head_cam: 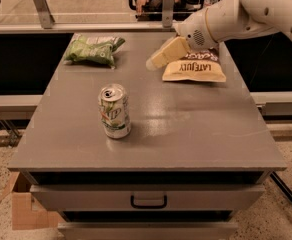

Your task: Pick green jalapeno chip bag

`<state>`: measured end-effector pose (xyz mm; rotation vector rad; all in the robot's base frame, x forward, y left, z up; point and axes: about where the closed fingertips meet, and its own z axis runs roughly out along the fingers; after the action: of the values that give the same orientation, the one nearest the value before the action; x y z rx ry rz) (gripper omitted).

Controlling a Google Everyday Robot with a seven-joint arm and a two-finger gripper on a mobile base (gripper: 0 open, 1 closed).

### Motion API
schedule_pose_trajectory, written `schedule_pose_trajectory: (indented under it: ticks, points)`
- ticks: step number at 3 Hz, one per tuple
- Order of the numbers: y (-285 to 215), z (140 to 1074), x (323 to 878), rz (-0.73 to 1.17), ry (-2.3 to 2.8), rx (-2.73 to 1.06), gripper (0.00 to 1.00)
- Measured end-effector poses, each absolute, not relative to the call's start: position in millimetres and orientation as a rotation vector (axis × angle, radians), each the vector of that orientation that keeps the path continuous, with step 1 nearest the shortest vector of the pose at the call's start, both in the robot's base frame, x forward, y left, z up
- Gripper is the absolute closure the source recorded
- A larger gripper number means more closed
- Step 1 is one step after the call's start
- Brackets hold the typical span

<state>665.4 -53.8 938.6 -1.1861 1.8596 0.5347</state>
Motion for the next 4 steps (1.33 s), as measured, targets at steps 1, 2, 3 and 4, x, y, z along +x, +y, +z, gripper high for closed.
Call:
schedule_pose_trajectory:
  ticks: [1,2,3,4]
  points:
    - [-28.8,927.7,676.3,0.448,1.843,-1.16,0.0]
    - [9.1,909.6,712.5,0.406,1.804,-1.072,0.0]
    - [31.1,896.8,727.3,0.435,1.804,-1.048,0.0]
    - [53.2,881.7,740.0,0.464,1.832,-1.019,0.0]
